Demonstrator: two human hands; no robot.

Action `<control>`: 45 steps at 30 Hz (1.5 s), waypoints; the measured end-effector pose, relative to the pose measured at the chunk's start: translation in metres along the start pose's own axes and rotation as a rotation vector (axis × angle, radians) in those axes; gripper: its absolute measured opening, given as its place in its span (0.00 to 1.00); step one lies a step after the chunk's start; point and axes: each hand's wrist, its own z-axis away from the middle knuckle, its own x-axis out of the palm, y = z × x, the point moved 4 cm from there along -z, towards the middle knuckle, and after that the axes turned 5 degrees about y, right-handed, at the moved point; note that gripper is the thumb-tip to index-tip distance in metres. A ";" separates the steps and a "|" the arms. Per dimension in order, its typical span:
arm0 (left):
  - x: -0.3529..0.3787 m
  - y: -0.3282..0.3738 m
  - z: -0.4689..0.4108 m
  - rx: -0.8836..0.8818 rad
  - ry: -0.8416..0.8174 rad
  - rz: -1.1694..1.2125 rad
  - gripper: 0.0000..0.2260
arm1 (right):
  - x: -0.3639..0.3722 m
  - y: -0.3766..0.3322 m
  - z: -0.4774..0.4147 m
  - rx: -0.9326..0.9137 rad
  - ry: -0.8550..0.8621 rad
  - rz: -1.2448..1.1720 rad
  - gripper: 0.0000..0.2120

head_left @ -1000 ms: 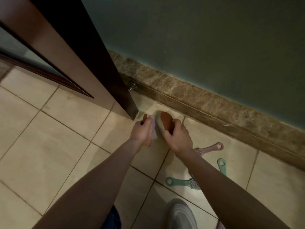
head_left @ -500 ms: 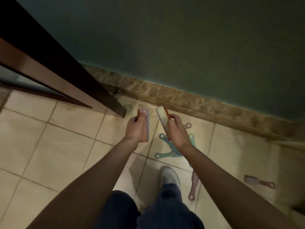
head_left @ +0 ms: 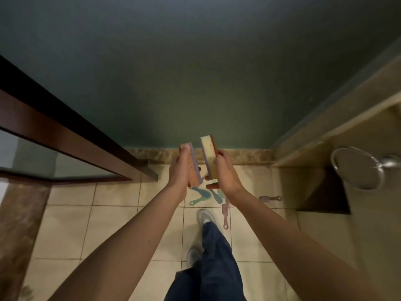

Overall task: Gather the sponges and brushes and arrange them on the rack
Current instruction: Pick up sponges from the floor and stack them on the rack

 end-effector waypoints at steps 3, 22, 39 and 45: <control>0.011 0.043 0.062 0.073 -0.036 0.010 0.25 | -0.027 -0.041 0.050 -0.076 0.010 -0.015 0.21; 0.255 0.109 0.356 0.495 -0.722 -0.352 0.21 | -0.333 -0.112 0.240 -0.234 0.513 -0.354 0.20; 0.503 0.016 0.595 0.592 -1.150 -0.462 0.23 | -0.615 -0.034 0.445 -0.379 0.979 -0.627 0.10; 0.543 -0.022 0.655 0.605 -1.354 -0.520 0.21 | -0.653 0.000 0.503 -0.387 1.174 -0.737 0.09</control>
